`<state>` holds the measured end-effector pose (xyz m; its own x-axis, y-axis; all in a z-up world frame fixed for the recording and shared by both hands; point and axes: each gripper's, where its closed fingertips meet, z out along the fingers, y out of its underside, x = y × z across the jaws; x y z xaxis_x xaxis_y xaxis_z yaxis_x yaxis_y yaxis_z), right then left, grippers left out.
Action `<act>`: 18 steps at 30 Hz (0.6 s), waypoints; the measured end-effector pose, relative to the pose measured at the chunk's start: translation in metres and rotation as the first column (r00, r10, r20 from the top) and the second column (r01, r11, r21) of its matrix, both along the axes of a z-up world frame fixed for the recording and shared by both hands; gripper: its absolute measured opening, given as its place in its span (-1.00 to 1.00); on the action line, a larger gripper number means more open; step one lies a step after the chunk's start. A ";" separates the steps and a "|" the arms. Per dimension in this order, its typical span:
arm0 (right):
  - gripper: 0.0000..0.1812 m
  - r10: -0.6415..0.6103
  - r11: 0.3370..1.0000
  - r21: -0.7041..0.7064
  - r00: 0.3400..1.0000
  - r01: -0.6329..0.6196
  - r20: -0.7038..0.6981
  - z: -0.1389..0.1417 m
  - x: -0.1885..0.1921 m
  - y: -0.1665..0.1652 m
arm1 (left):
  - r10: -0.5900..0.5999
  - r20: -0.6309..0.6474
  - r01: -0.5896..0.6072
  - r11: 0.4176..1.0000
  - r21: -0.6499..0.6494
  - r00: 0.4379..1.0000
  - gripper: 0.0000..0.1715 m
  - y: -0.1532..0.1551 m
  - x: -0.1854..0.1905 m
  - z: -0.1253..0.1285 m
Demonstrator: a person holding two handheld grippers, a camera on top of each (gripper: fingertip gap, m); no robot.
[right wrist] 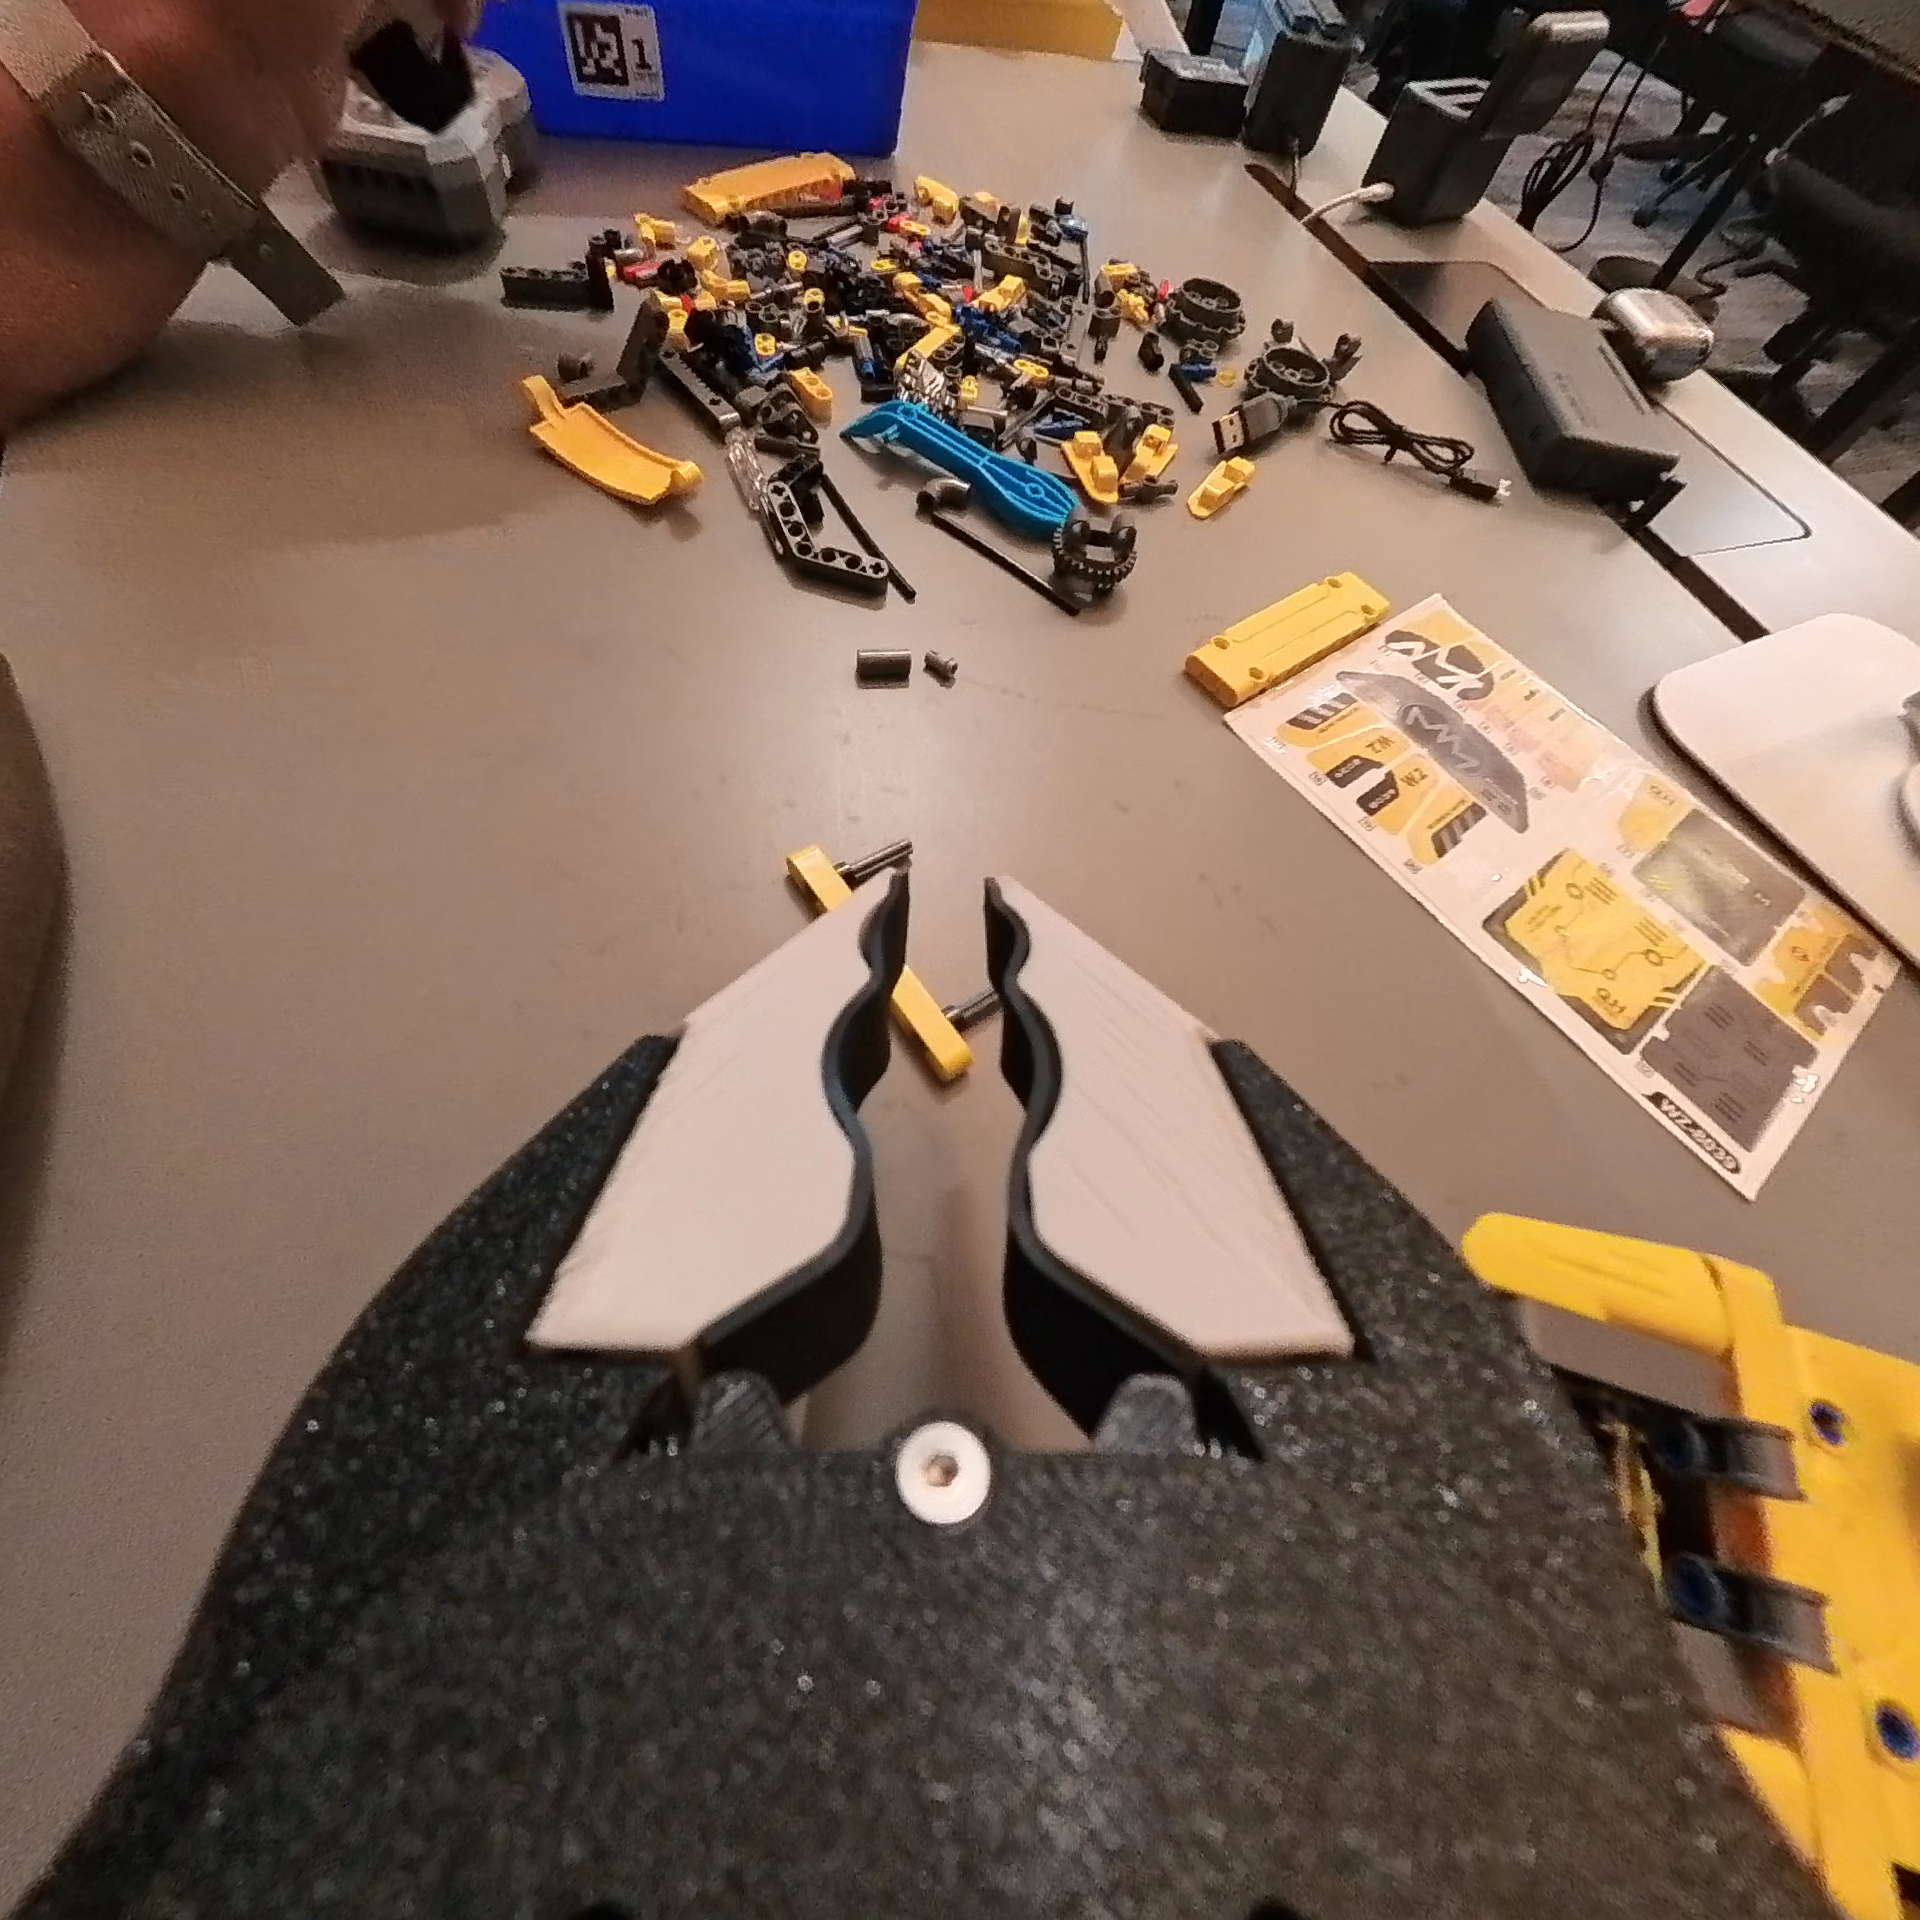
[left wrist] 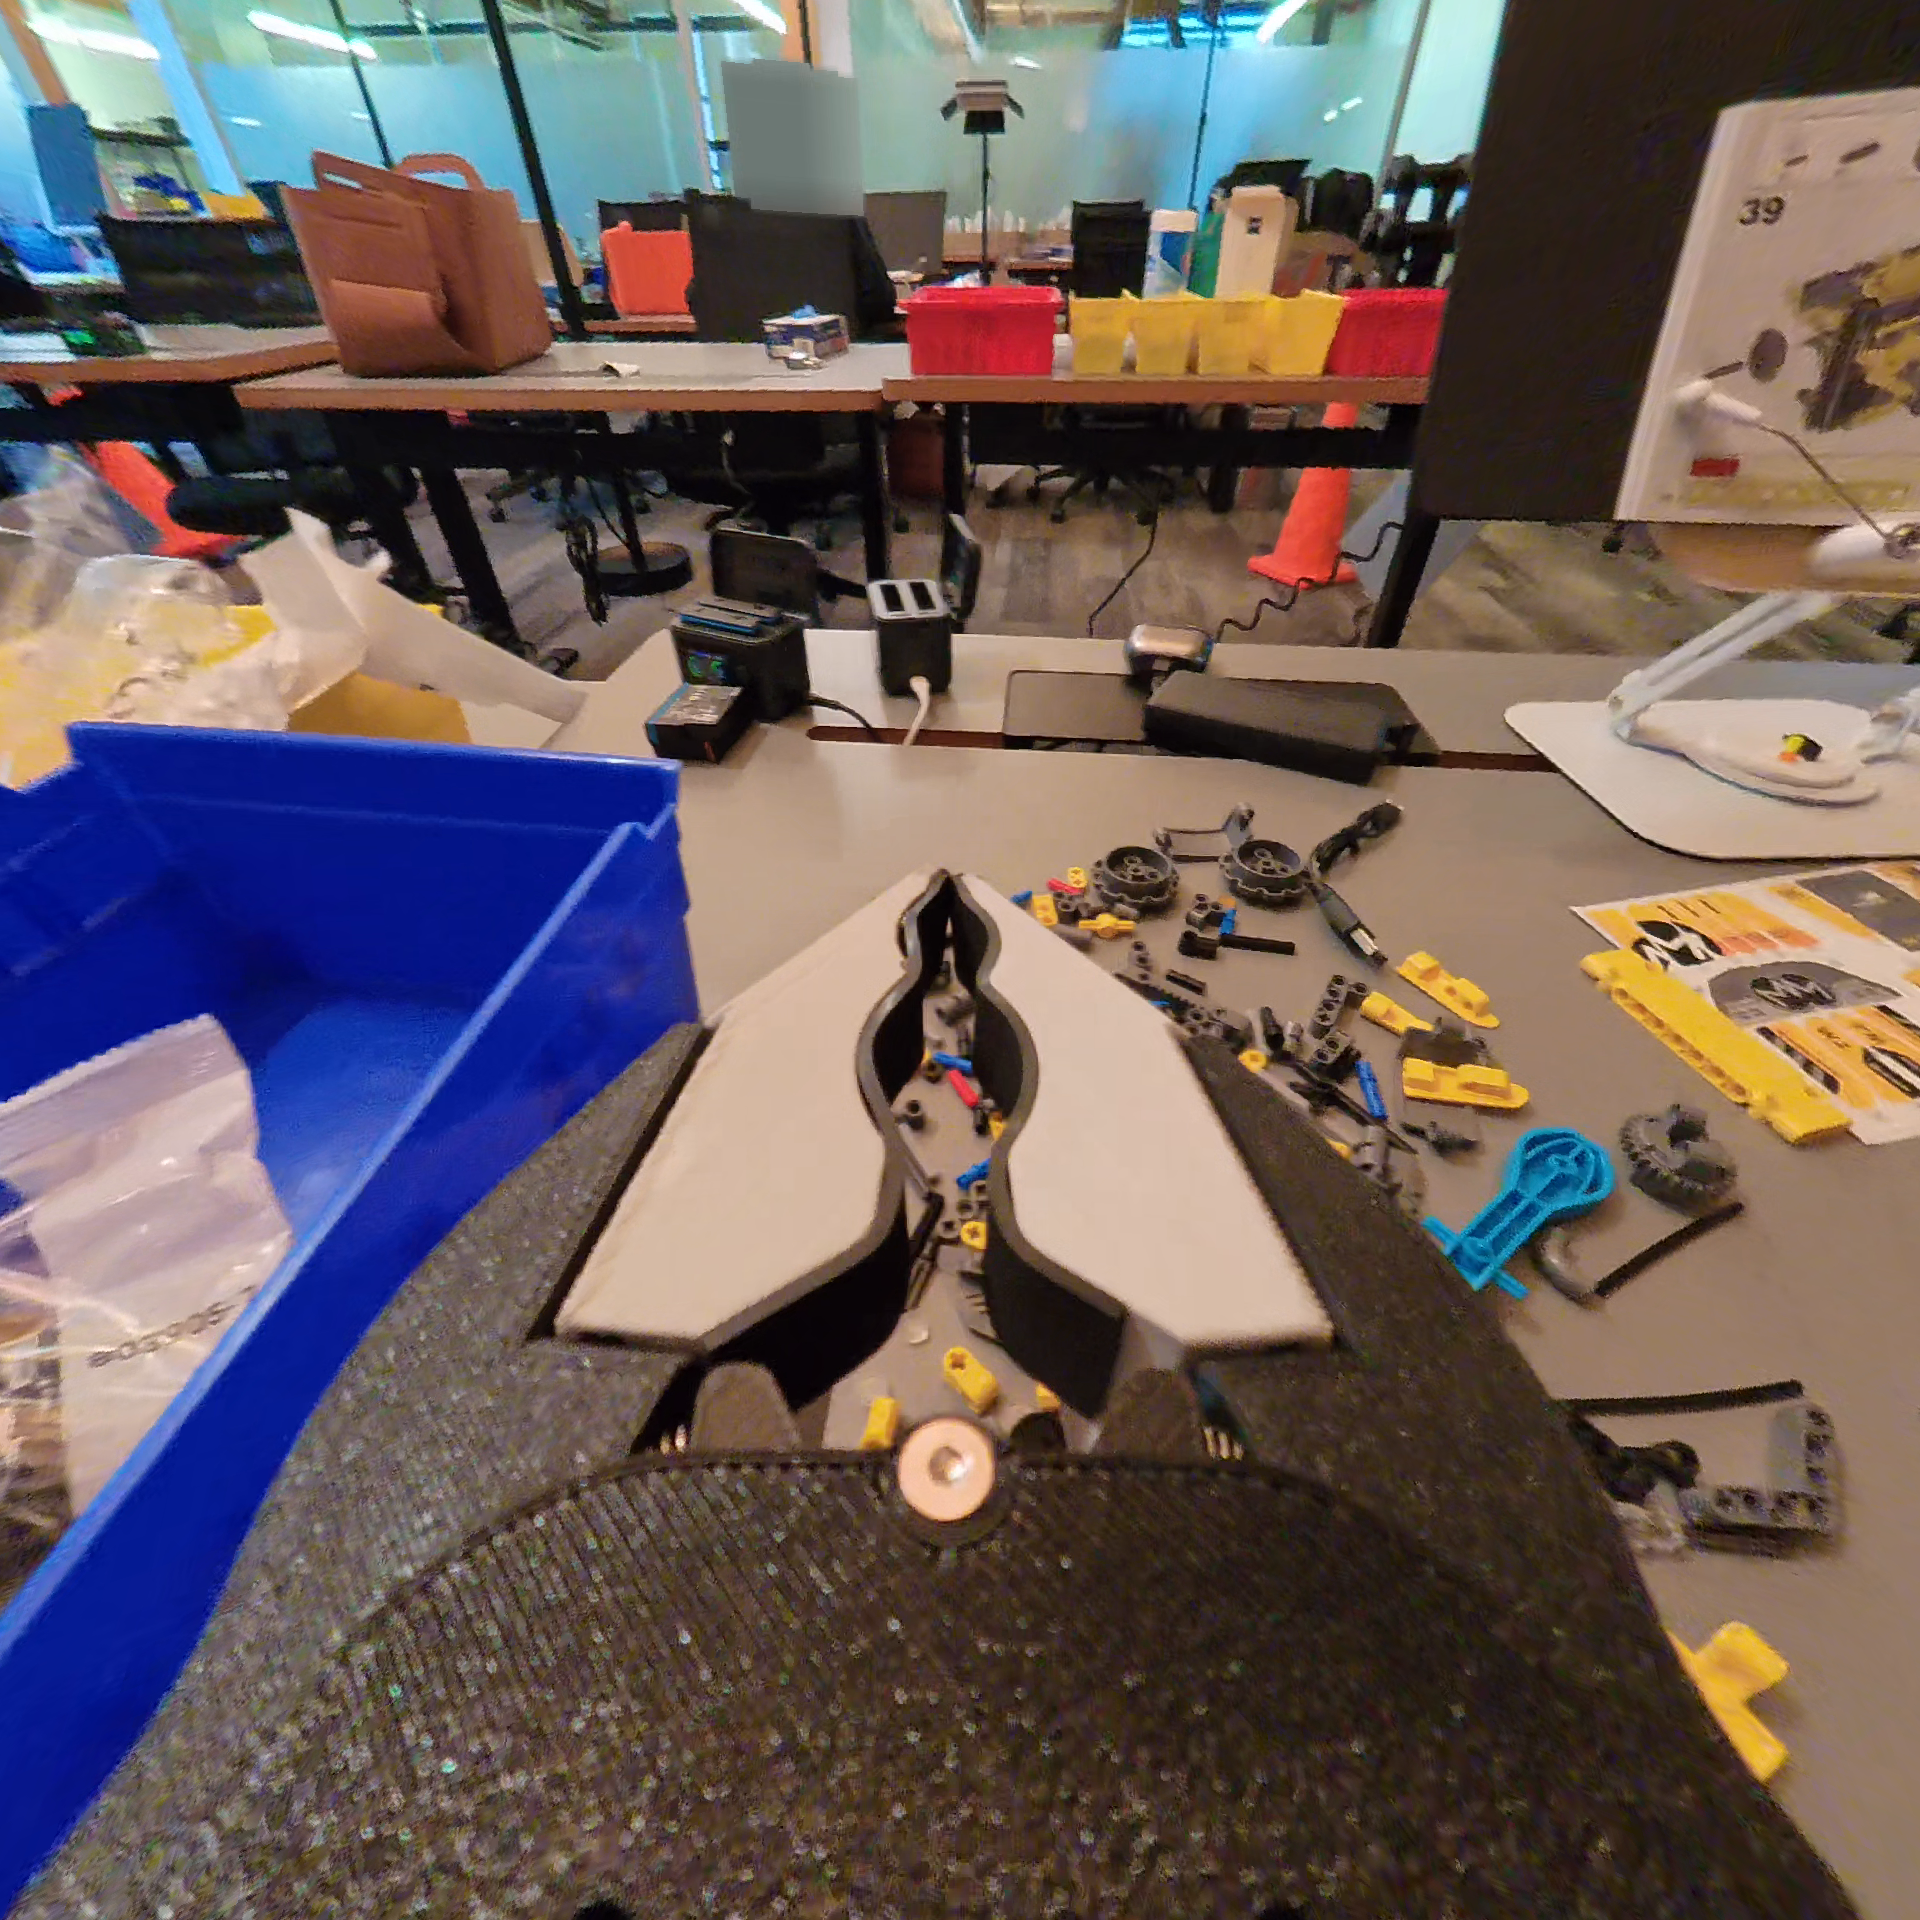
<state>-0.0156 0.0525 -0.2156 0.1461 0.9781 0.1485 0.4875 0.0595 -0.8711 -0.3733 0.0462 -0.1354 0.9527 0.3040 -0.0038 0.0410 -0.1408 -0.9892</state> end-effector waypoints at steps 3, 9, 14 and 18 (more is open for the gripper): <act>-0.85 0.002 1.000 -0.003 1.000 -0.002 0.000 -0.001 0.000 0.000 | 0.029 -0.043 -0.029 1.000 -0.001 0.999 -1.00 -0.004 -0.005 0.003; -0.85 0.002 1.000 0.002 1.000 -0.002 0.001 -0.001 -0.001 0.000 | 0.033 -0.048 -0.034 0.999 -0.022 0.998 -1.00 -0.002 -0.005 0.000; -0.85 0.004 1.000 0.001 1.000 -0.004 0.005 -0.002 -0.001 0.000 | 0.058 -0.051 -0.060 0.997 -0.042 0.997 -1.00 -0.001 -0.007 -0.004; -0.85 0.004 1.000 0.003 1.000 -0.004 0.004 -0.002 -0.001 0.000 | 0.082 -0.065 -0.085 0.995 -0.049 0.995 -1.00 -0.001 -0.010 -0.006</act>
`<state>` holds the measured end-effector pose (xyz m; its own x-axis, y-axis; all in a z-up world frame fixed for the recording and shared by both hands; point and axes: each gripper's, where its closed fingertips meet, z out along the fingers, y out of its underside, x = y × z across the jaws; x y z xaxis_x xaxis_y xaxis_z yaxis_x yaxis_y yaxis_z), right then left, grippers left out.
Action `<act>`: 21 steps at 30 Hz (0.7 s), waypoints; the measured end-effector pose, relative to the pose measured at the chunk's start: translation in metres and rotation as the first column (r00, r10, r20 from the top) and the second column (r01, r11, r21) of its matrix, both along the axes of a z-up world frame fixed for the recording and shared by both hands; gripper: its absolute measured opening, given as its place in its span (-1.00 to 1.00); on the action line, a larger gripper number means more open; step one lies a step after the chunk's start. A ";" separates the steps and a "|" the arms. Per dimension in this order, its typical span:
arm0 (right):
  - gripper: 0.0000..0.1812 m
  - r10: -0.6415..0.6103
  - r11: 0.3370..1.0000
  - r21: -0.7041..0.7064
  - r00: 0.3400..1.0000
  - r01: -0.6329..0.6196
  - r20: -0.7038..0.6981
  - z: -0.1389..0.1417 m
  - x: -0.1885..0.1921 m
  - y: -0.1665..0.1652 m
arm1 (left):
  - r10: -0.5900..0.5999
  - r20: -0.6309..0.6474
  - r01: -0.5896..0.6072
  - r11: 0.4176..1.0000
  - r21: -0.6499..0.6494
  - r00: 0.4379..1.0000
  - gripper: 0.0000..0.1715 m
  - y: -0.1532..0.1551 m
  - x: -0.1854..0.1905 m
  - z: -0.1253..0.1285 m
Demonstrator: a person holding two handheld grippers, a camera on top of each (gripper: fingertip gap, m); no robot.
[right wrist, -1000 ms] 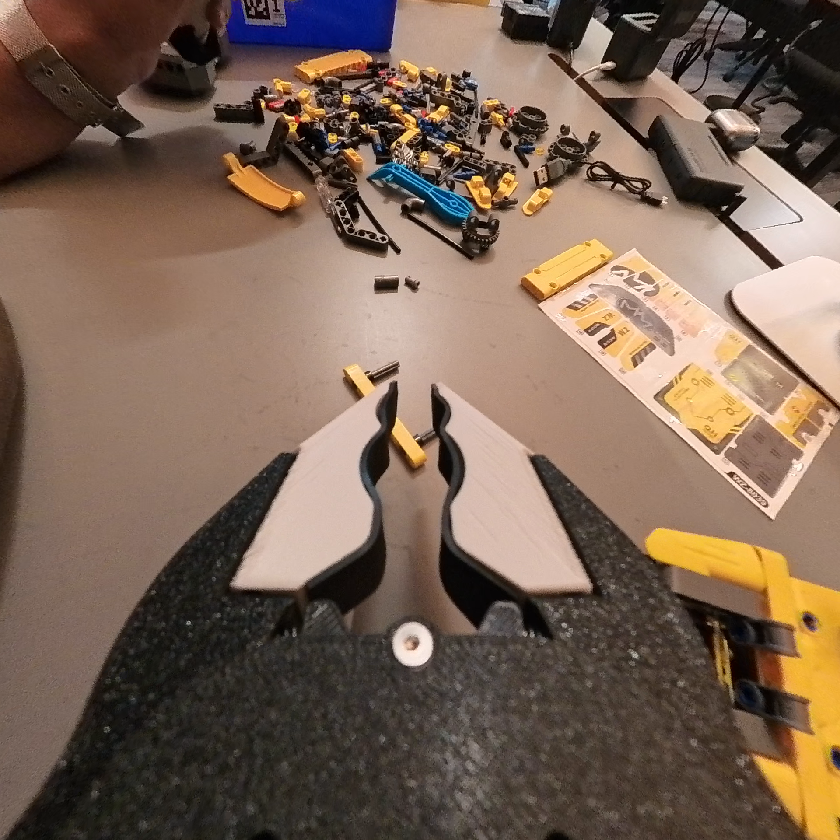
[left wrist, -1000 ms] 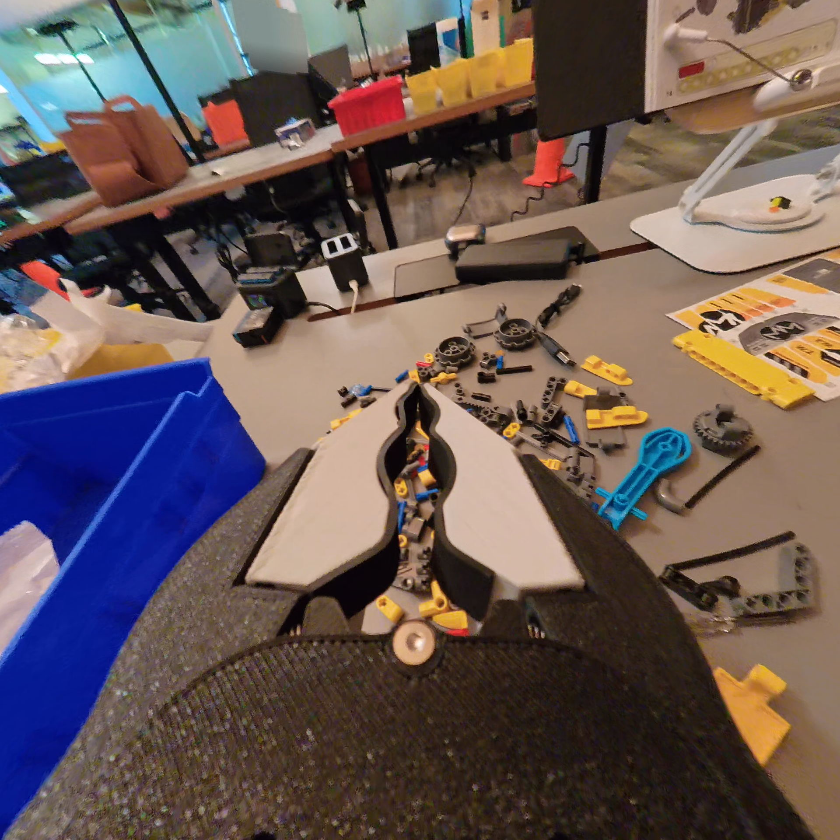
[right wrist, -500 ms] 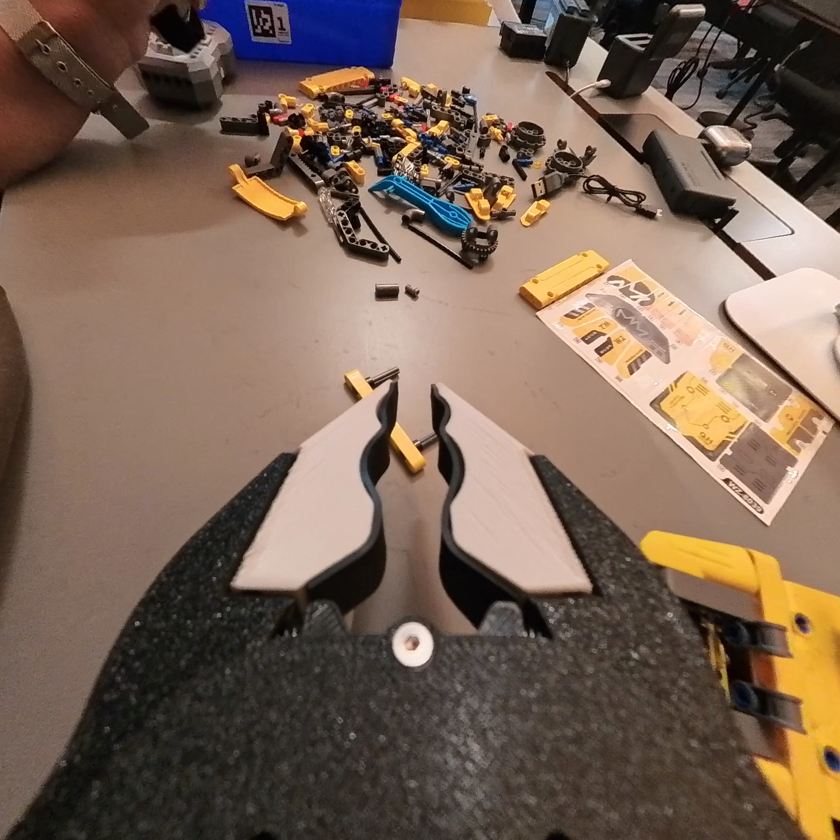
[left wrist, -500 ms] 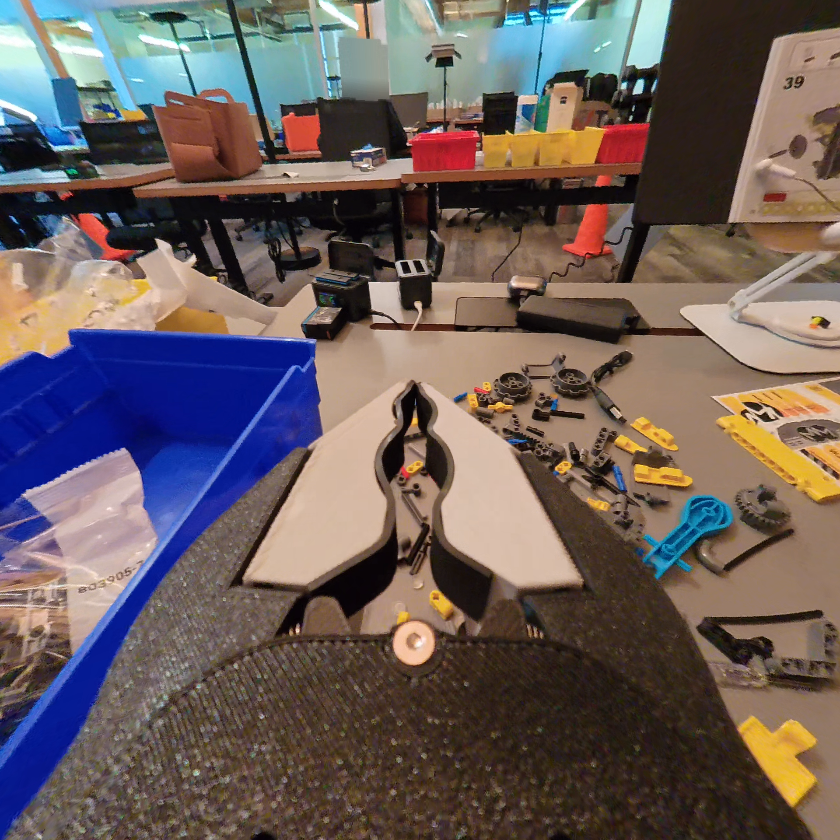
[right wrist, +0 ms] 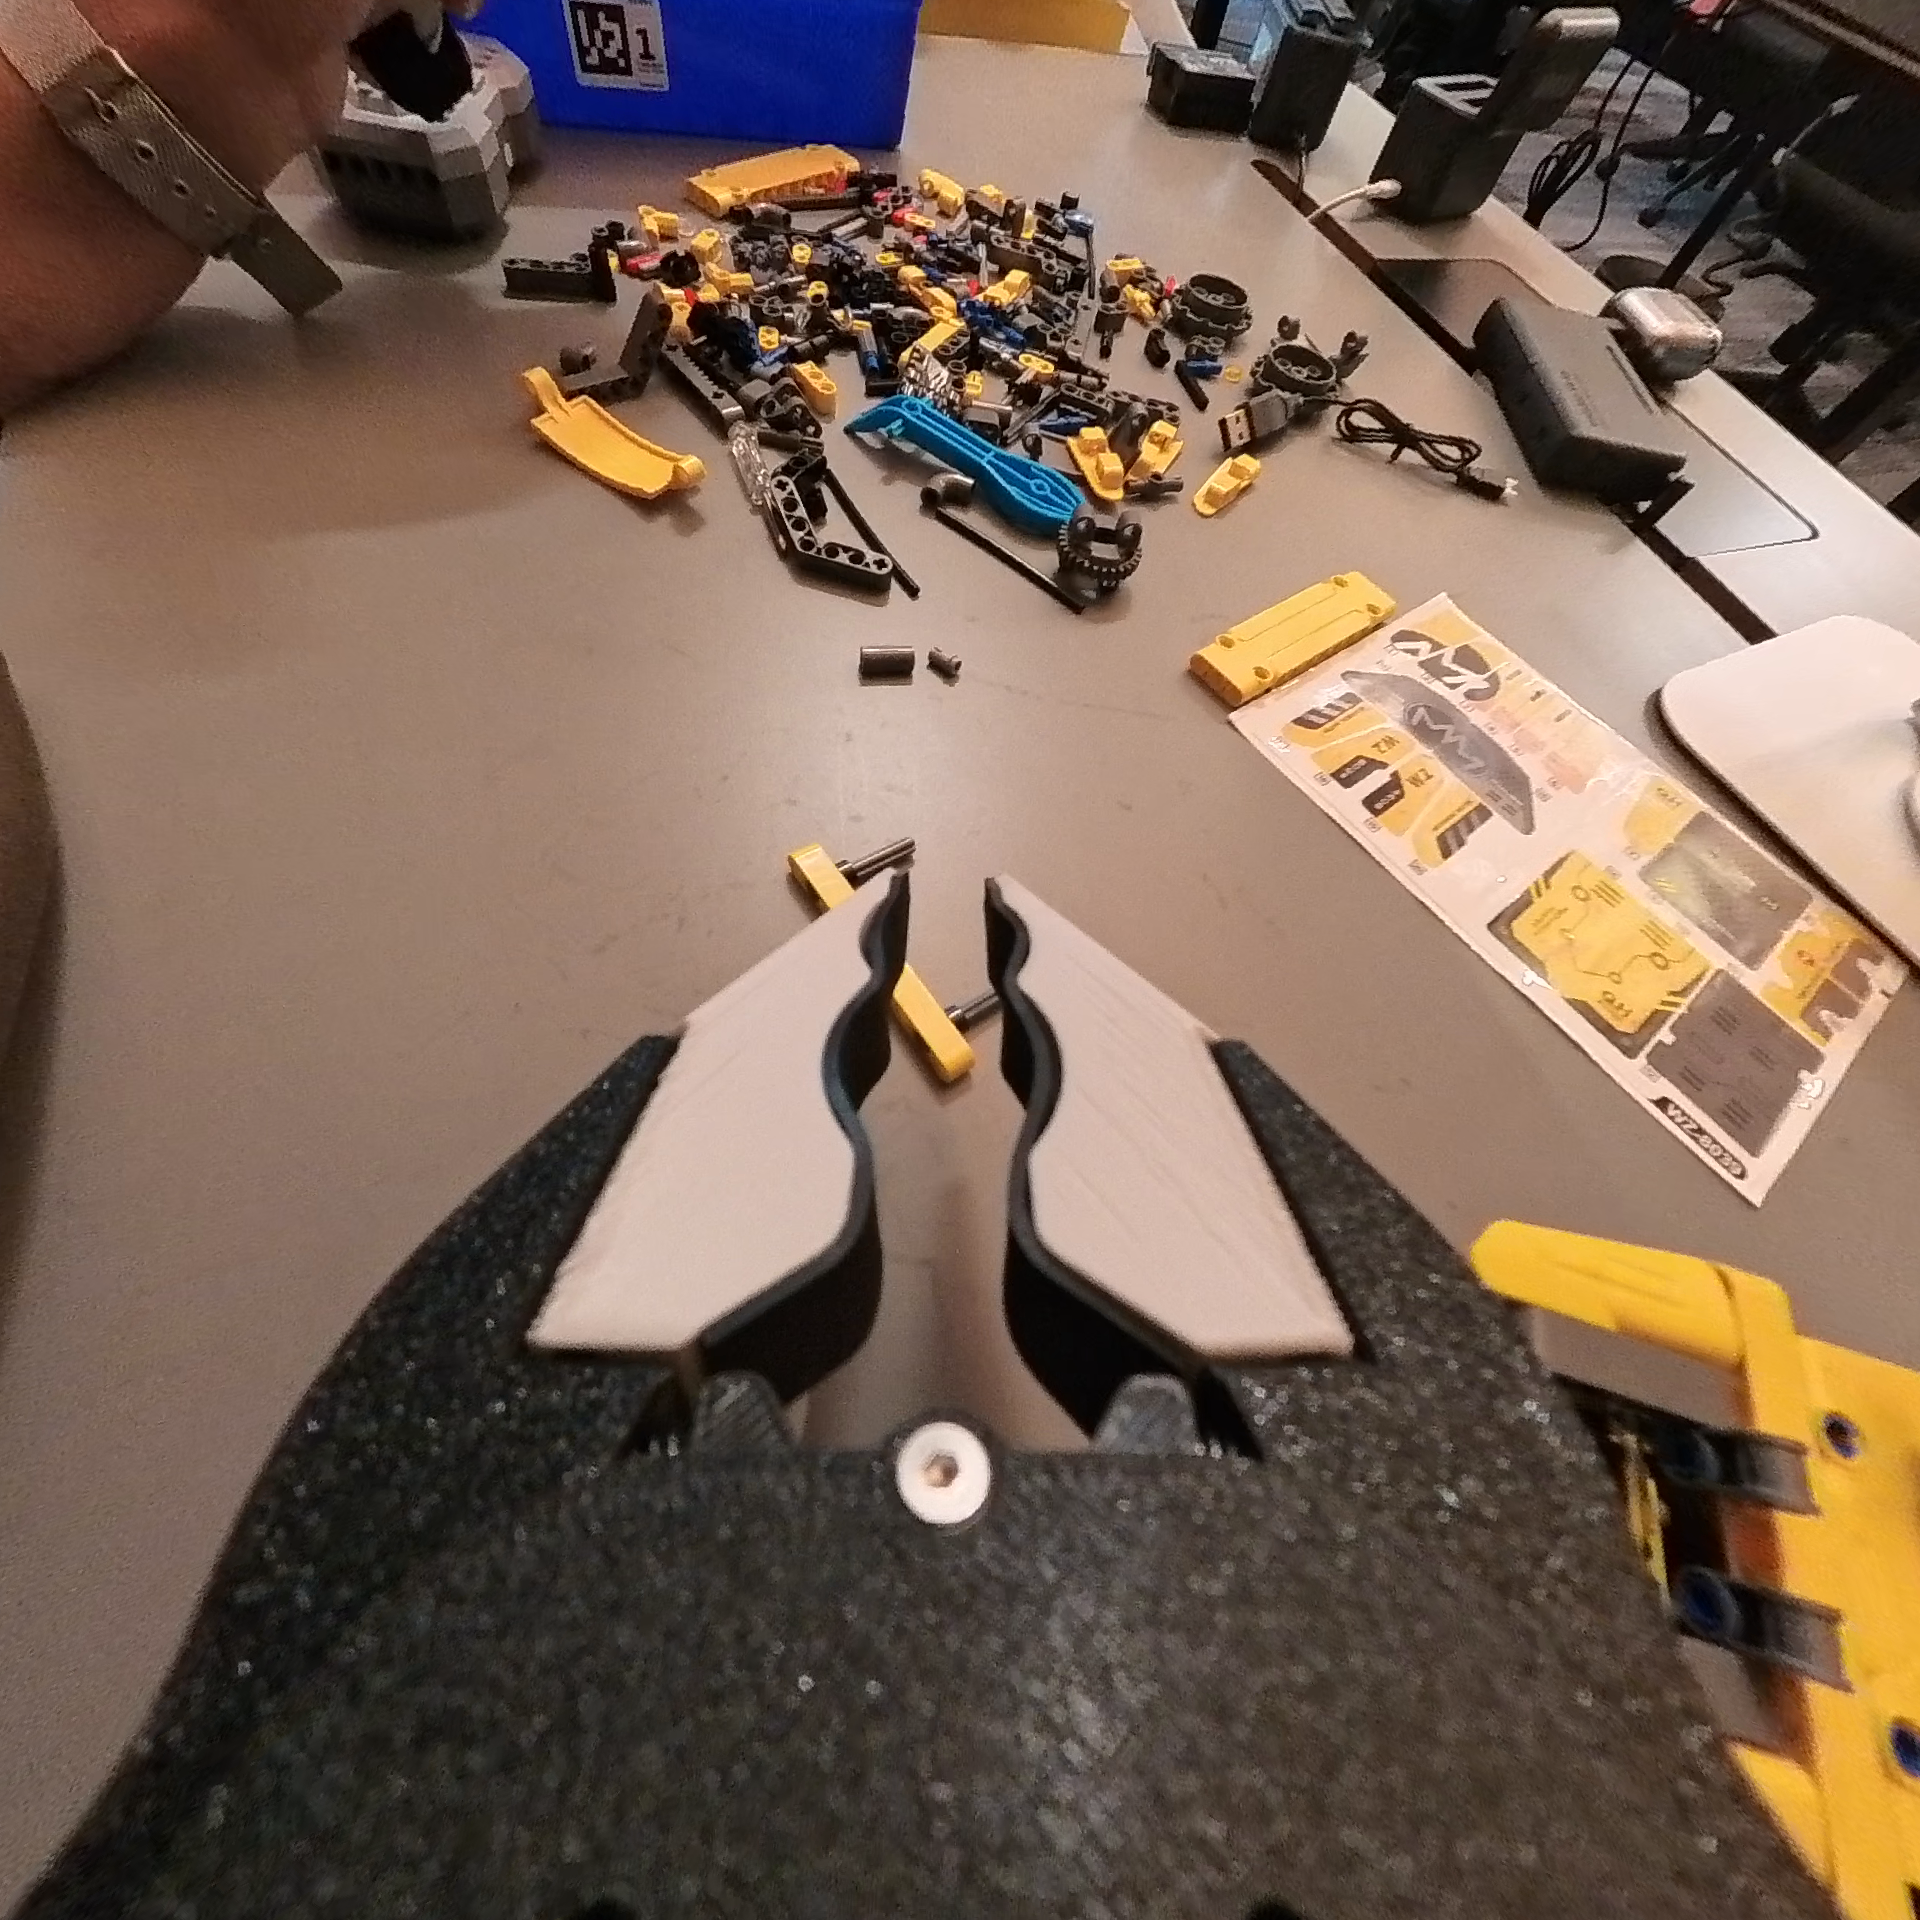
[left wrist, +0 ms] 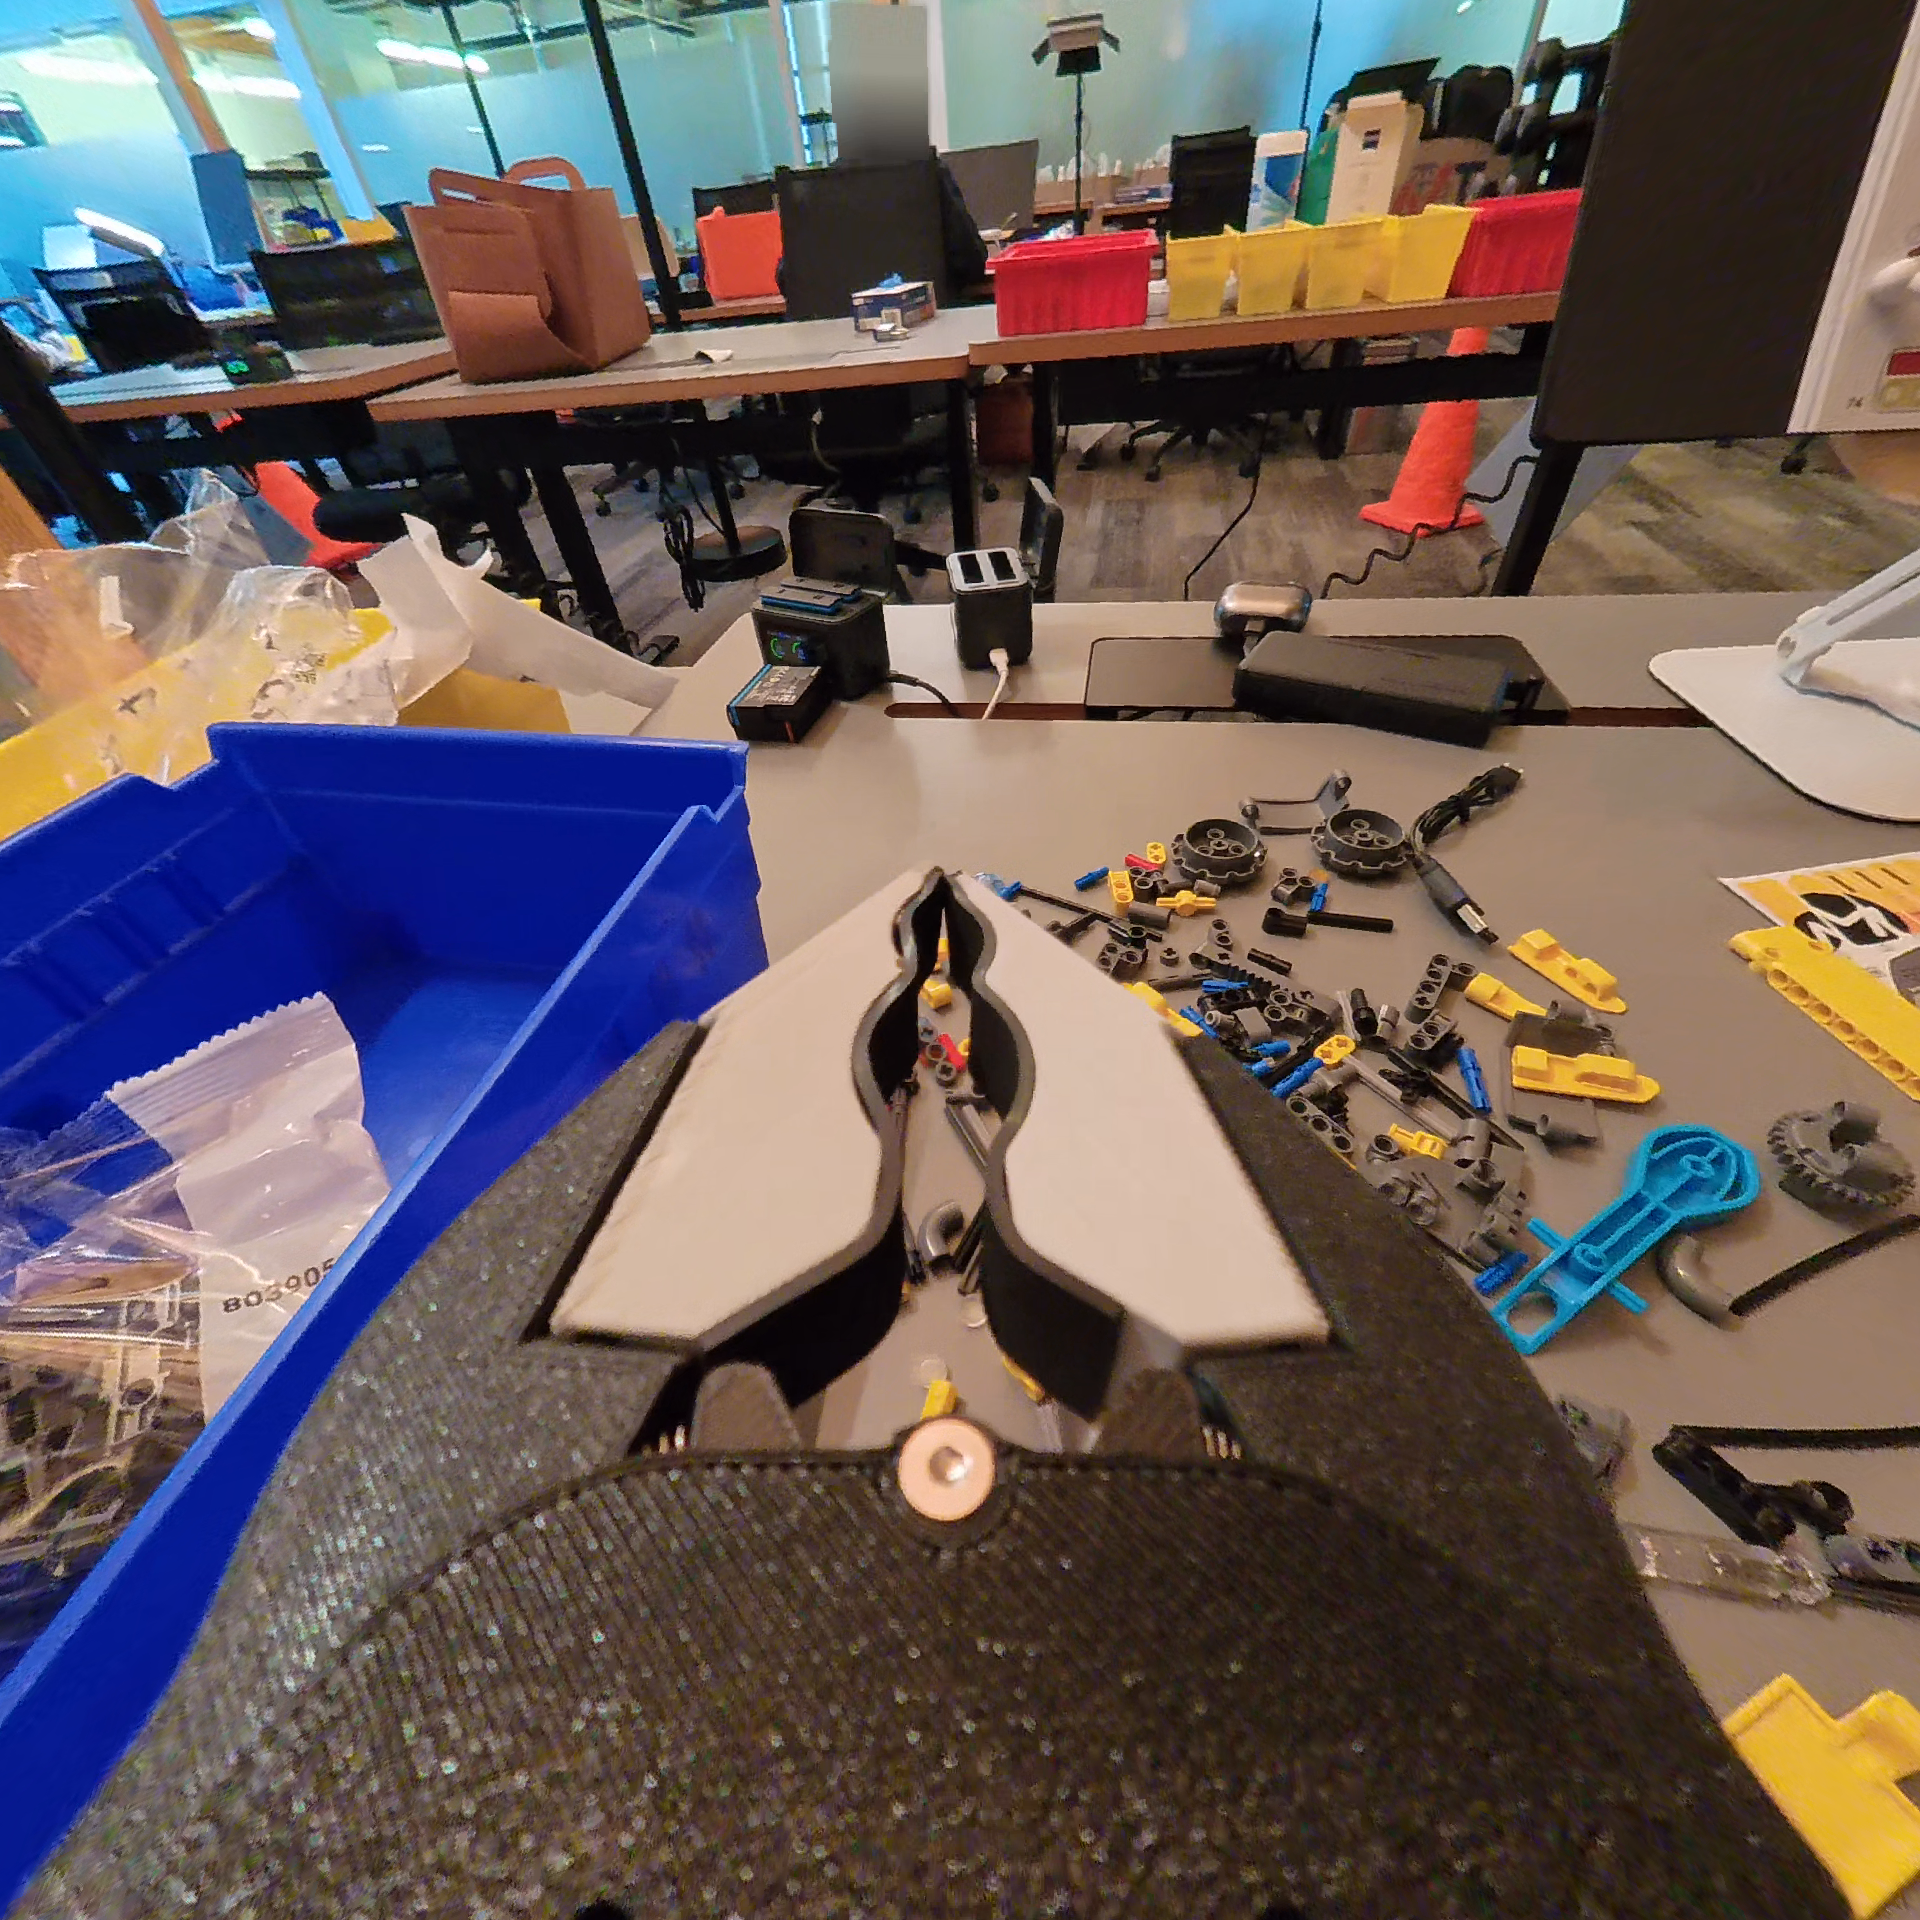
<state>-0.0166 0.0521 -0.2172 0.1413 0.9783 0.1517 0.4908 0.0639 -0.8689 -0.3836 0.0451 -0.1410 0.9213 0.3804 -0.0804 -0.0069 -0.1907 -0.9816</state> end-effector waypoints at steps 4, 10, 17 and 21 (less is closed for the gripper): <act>-0.85 0.002 1.000 0.000 1.000 -0.002 0.001 0.000 0.000 0.000 | 0.010 0.001 -0.010 1.000 -0.001 1.000 -1.00 0.000 -0.002 -0.001; -0.85 0.003 1.000 0.006 1.000 -0.003 0.000 0.001 0.000 -0.001 | 0.019 -0.004 -0.019 1.000 0.003 1.000 -1.00 0.000 -0.004 -0.001; -0.84 0.003 1.000 0.004 1.000 -0.003 0.003 0.000 0.000 -0.001 | 0.016 -0.005 -0.016 1.000 0.002 1.000 -1.00 0.001 -0.004 -0.002; -0.84 0.004 1.000 0.003 1.000 -0.004 0.006 -0.001 0.000 -0.001 | 0.007 -0.005 -0.007 1.000 -0.004 1.000 -1.00 0.003 -0.002 -0.003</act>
